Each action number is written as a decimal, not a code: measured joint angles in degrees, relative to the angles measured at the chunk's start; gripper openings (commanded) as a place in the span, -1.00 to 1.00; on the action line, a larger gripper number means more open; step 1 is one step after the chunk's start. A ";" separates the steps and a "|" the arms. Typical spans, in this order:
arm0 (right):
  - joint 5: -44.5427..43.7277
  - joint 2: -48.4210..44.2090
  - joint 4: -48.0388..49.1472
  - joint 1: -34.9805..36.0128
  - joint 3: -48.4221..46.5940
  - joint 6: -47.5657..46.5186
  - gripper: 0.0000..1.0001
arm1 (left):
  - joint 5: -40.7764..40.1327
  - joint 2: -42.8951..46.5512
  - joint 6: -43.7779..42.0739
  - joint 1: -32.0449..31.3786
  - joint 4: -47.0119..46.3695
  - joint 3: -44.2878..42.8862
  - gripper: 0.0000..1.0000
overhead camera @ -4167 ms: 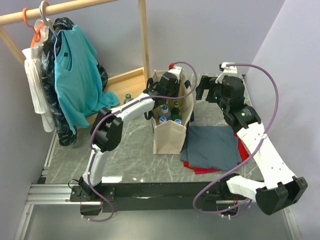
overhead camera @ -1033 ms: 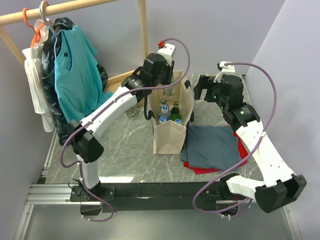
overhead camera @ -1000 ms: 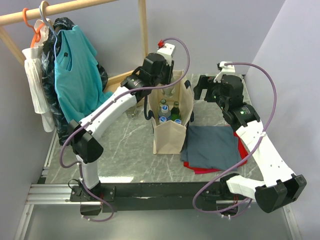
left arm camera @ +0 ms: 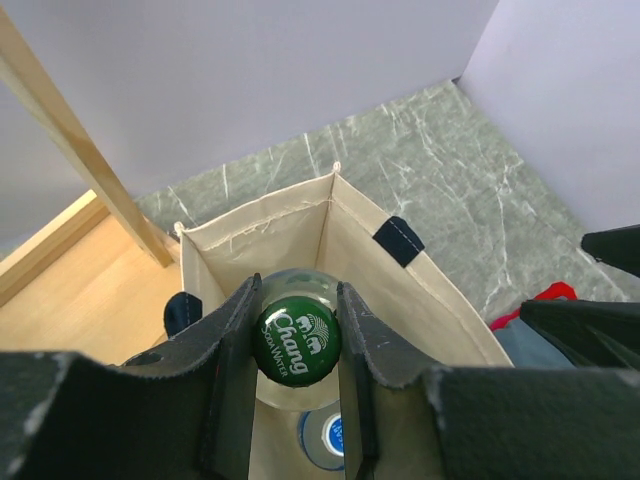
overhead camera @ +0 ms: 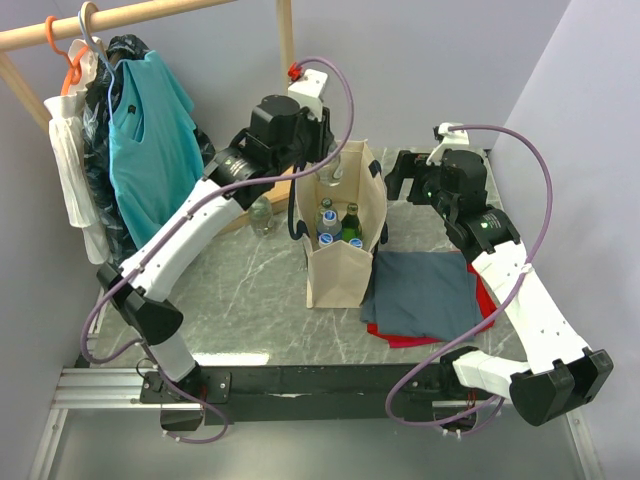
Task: Take the beverage out of the canvas bag
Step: Take out the drink from the canvas bag, then place the drink at the center of the board.
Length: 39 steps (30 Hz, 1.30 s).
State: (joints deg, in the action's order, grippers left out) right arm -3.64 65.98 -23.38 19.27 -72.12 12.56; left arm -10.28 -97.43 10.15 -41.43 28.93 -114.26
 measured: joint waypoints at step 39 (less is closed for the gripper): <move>1.95 0.00 0.02 0.00 0.00 1.16 1.00 | -8.13 12.63 -2.10 4.63 3.52 9.60 -0.98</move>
State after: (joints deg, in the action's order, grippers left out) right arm -1.69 65.98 -23.35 19.27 -72.12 13.72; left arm -18.41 -84.79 8.05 -36.80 32.45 -104.66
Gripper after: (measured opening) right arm 0.998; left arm 0.351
